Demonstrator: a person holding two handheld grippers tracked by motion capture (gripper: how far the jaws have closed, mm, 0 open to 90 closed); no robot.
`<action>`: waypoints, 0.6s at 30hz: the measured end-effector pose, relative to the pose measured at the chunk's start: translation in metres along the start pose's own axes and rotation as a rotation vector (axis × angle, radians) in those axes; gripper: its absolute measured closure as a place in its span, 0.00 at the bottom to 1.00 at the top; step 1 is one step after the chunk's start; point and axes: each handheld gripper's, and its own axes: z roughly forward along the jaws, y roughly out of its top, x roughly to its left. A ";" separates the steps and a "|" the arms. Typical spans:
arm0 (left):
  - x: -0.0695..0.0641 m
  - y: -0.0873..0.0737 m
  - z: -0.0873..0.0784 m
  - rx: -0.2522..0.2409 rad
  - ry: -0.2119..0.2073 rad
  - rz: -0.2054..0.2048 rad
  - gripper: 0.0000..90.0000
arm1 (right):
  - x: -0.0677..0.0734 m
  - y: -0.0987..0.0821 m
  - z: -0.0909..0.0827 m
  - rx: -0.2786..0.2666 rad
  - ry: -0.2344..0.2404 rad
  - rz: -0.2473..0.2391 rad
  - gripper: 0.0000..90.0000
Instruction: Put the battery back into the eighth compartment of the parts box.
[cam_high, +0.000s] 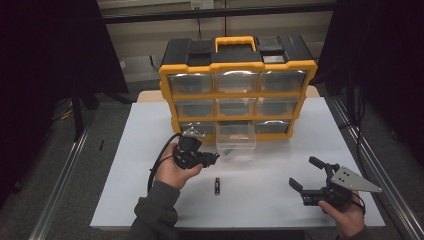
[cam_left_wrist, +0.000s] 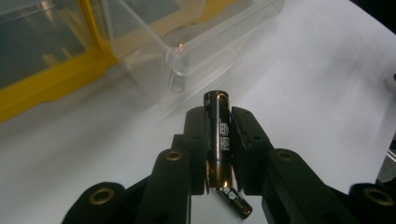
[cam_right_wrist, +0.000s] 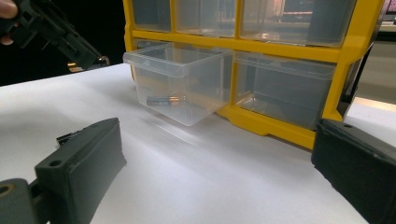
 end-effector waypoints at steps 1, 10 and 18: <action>0.000 0.003 -0.001 0.002 -0.003 -0.003 0.86 | 0.000 0.000 0.000 0.001 0.000 0.000 0.02; -0.002 0.026 -0.002 -0.006 -0.007 0.005 0.86 | 0.000 0.000 0.000 0.002 0.001 -0.002 0.02; -0.001 0.045 0.003 -0.006 0.002 0.010 0.86 | 0.000 0.000 -0.001 0.001 0.000 0.005 0.02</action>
